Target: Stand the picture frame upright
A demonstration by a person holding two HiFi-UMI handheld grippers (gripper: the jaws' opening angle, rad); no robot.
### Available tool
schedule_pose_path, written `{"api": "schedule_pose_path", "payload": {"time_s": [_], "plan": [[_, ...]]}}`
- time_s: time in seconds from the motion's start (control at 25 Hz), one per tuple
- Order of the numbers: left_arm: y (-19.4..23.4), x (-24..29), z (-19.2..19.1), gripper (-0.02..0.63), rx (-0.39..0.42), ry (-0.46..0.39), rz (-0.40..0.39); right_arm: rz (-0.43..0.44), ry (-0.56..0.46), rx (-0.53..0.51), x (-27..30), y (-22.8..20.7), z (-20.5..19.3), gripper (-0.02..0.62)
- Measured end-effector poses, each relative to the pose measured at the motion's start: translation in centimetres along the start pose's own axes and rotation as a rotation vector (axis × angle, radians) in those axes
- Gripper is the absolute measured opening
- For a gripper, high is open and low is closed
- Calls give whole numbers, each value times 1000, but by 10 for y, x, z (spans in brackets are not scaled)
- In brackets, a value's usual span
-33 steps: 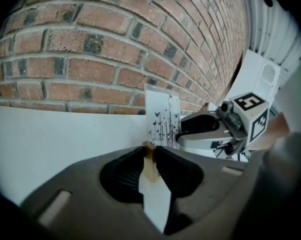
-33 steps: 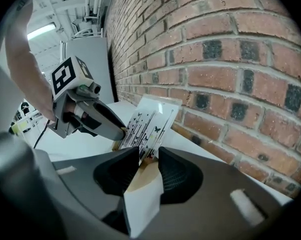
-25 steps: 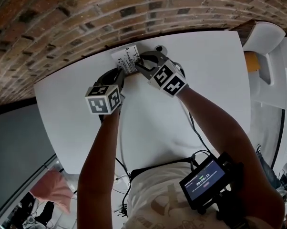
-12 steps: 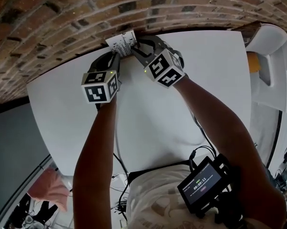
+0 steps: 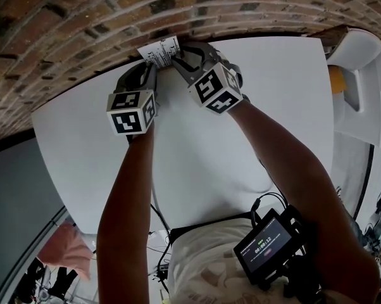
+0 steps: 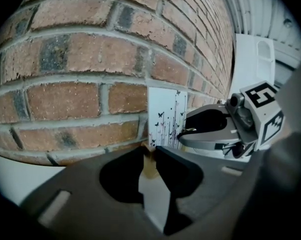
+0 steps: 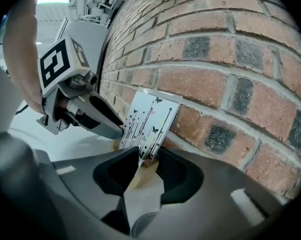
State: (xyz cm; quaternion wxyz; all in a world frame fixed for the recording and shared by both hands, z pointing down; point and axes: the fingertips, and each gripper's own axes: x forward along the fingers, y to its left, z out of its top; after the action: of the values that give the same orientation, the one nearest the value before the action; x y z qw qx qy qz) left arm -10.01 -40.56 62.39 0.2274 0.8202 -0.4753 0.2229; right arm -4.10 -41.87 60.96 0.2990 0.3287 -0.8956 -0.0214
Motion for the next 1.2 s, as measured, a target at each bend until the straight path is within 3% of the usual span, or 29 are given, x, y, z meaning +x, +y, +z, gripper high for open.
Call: {"api": "schedule_pose_path", "payload": {"time_s": [0.68,0.88,1.2], "plan": [[-9,-32,-4,127,-52,-25,-18,-34,-25,98,-33,4,5,161],[-10,-62,-9,81,-61,-57,-10,-70,-33,137,-53,7,14,132],[-32,-119,-23,3,-115,-103,-50,-119,-56,217,-105,29,25,8]]}}
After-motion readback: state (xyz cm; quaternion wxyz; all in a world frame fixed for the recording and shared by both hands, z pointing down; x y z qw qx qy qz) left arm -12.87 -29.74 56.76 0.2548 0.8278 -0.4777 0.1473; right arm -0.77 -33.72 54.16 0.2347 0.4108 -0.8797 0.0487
